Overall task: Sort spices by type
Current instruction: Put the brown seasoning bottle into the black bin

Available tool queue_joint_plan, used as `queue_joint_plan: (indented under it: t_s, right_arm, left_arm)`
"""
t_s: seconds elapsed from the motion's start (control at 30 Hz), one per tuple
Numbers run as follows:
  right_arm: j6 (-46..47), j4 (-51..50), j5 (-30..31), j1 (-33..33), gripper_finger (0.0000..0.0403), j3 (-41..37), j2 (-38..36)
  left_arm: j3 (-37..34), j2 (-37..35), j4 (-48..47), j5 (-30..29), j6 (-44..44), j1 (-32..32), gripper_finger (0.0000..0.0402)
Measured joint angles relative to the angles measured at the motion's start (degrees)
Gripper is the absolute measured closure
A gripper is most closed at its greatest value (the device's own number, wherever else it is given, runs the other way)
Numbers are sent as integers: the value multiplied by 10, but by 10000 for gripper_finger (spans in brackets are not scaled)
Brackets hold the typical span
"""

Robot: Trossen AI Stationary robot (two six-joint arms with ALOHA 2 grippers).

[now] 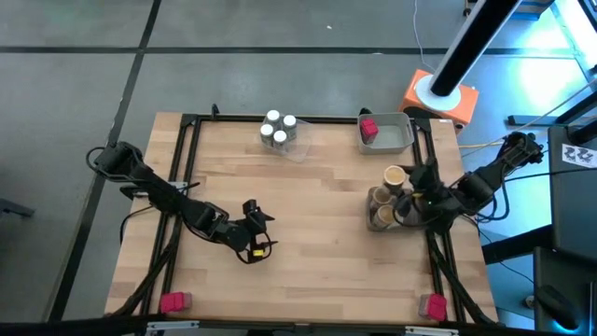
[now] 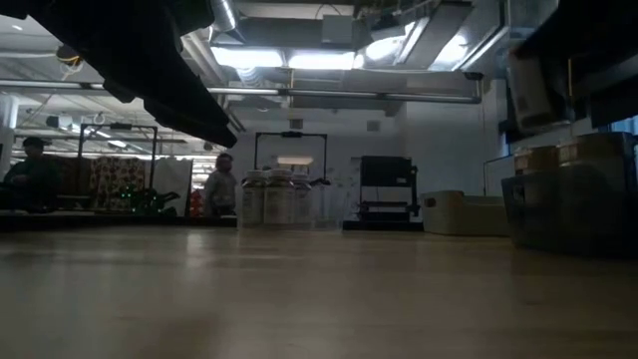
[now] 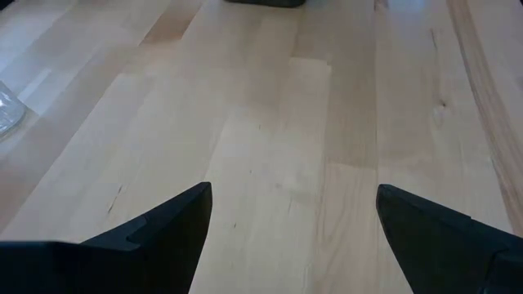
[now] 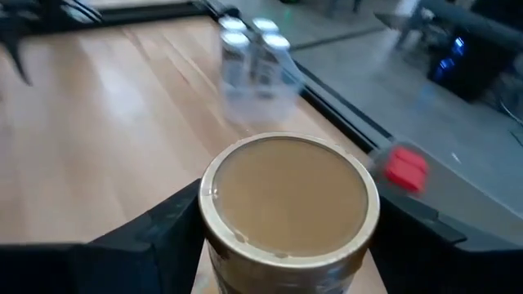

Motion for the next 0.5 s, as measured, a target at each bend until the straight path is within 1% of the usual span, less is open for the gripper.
queue_joint_plan:
  t_s: [0.1, 0.27, 0.4, 0.5]
  right_arm:
    - [65, -61, -10, 0, 123, 0, 0]
    - [155, -132, -62, 0, 123, -2, 1]
    - [199, -146, -95, 0, 123, -20, 1]
    - [224, -146, -105, 0, 123, -40, 1]
  left_arm:
    - [0, 0, 0, 0, 0, 0, 73]
    - [0, 0, 0, 0, 0, 0, 73]
    - [0, 0, 0, 0, 0, 0, 73]
    - [0, 0, 0, 0, 0, 0, 73]
